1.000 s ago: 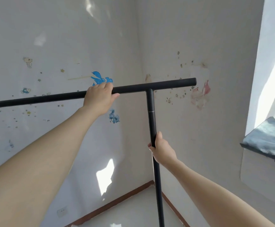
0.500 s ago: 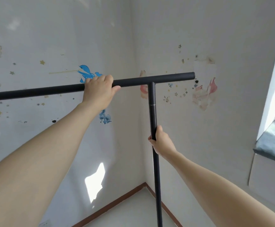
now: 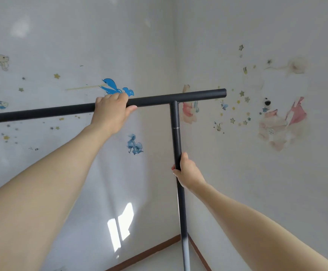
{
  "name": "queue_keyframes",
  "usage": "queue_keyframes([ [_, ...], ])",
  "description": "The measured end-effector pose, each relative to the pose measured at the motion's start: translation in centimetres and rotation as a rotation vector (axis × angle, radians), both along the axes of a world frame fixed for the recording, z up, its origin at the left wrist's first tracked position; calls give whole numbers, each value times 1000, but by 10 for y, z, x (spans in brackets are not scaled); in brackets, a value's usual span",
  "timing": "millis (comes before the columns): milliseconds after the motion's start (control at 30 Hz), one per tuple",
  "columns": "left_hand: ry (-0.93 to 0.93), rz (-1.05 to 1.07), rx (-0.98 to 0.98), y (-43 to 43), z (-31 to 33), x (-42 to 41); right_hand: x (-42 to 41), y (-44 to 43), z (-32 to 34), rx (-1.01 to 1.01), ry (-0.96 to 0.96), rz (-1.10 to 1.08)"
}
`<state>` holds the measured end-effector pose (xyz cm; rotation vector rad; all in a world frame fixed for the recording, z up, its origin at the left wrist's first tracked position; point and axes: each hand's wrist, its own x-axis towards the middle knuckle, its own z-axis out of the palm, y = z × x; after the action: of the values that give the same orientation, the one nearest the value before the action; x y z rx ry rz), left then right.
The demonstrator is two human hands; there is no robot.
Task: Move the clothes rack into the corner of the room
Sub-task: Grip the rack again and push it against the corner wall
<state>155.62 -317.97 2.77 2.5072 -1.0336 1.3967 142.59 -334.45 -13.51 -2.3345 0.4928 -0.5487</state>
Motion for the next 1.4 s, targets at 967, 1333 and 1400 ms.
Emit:
queue_keyframes([
  [967,-125,116,35,-110,3,212,230,-130,8,24,-26,111],
  [1333,-66,171,29,-130,6,262,294,-155,8,14,2,130],
  [1400,-64,179,42,-132,6,268,306,-160,7,19,1,133],
])
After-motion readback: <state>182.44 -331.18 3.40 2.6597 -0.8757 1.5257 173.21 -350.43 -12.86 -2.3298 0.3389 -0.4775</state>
